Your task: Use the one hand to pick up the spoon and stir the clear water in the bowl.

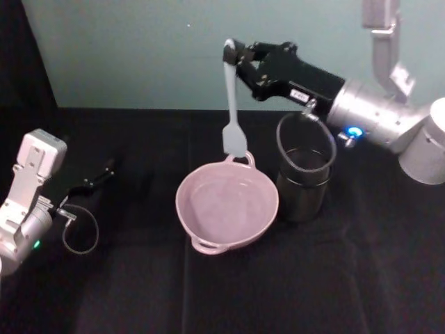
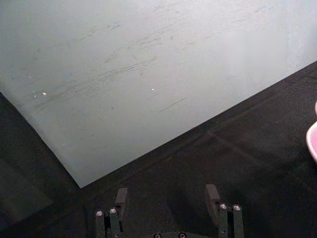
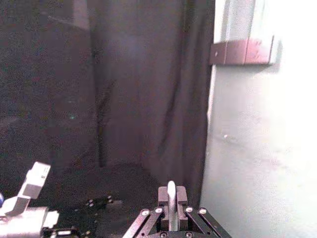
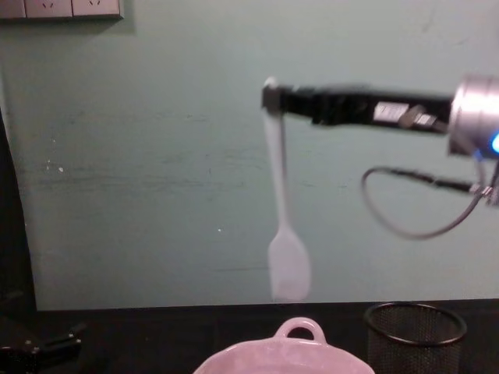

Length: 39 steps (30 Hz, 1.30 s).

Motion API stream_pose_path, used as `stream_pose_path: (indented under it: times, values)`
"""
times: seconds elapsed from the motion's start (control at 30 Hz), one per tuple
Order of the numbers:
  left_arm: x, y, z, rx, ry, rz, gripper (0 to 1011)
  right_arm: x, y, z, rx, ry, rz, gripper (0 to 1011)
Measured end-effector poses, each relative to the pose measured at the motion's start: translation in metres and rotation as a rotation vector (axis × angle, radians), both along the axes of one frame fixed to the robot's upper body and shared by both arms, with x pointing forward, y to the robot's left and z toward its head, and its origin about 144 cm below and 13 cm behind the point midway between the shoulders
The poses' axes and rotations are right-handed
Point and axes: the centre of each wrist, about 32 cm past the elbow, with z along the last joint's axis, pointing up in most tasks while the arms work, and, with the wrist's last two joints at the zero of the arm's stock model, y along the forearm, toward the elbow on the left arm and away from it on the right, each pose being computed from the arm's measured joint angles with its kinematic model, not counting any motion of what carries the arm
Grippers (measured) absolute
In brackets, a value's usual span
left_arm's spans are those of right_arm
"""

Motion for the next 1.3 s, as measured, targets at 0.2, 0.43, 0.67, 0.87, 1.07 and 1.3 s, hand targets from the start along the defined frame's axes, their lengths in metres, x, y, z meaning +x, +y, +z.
stream_pose_path:
  times: [0.2, 0.43, 0.67, 0.87, 1.07, 1.3]
  values:
    - [0.000, 0.000, 0.000, 0.000, 0.000, 0.000, 1011, -0.014, -0.019, 0.022, -0.017, -0.045, -0.053, 100]
    - [0.000, 0.000, 0.000, 0.000, 0.000, 0.000, 1011, -0.027, -0.039, 0.030, -0.021, -0.060, -0.115, 100]
    - [0.000, 0.000, 0.000, 0.000, 0.000, 0.000, 1011, -0.036, -0.054, 0.020, -0.035, -0.020, -0.185, 100]
    - [0.000, 0.000, 0.000, 0.000, 0.000, 0.000, 1011, -0.038, -0.061, 0.000, -0.046, 0.041, -0.230, 99]
    - [0.000, 0.000, 0.000, 0.000, 0.000, 0.000, 1011, -0.035, -0.069, -0.033, 0.032, 0.109, -0.259, 100]
    - [0.000, 0.000, 0.000, 0.000, 0.000, 0.000, 1011, -0.035, -0.078, -0.071, 0.181, 0.204, -0.292, 100]
